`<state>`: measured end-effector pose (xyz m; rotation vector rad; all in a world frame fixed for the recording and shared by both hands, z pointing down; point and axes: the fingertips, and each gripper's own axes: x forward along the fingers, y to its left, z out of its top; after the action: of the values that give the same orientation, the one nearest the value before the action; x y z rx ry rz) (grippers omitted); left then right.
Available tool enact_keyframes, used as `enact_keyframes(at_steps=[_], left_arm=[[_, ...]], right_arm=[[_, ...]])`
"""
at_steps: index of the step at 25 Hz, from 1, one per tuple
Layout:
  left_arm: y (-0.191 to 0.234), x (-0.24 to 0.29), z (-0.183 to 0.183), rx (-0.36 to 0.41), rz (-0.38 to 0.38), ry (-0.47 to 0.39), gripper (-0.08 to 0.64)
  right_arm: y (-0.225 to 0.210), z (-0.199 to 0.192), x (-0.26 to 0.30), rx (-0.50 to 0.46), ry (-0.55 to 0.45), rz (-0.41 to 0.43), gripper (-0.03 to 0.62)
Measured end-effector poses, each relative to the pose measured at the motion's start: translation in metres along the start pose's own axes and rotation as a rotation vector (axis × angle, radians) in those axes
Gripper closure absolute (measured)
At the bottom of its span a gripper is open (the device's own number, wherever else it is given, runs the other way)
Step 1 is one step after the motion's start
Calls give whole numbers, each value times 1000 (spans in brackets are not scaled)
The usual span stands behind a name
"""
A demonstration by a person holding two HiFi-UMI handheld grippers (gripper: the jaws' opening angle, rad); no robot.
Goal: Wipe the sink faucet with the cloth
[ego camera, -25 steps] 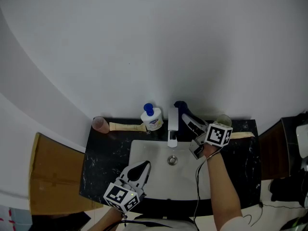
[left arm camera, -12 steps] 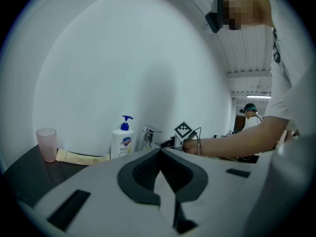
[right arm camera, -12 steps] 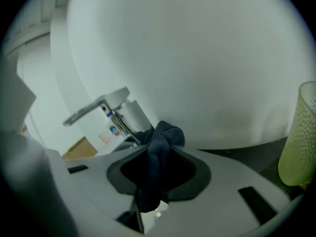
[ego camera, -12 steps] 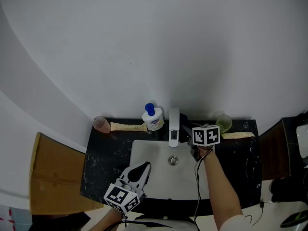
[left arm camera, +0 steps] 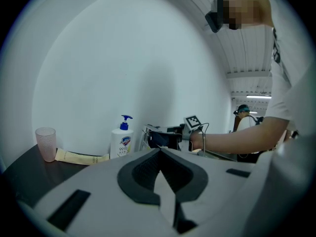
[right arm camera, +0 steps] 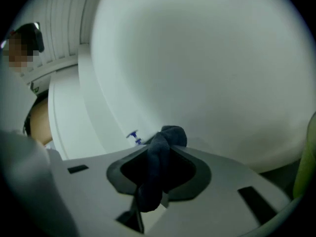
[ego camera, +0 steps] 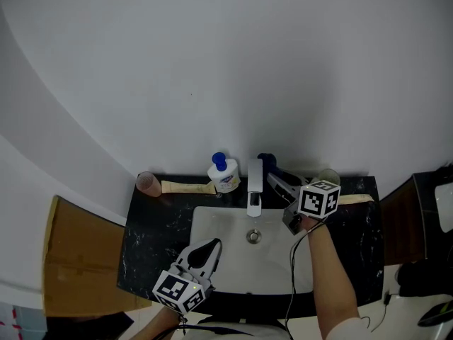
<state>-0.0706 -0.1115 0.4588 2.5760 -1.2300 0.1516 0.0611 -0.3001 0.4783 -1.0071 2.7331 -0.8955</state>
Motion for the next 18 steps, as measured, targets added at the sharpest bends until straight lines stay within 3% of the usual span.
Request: enact_keyframes(at_steps=[5,8,11,15,18], left_arm=[[1,-2,-1,1,5,4,558],[2,-3,-3,1,4,0,558],[1,-4,3,3,10,0,558],[1,-3,-2,-1,1,-5,558],[-3,-2,4,-3,7,4,558]], right_arm=[[-45,-67,8,-10,254,-177,489],[-49,-88,11,-73,363,-222,489],[-38,-68,7,-70,269,-173,489],[4,-1,-5,-2,16,32,489],[28,28,-8,-2,-66,123,489]])
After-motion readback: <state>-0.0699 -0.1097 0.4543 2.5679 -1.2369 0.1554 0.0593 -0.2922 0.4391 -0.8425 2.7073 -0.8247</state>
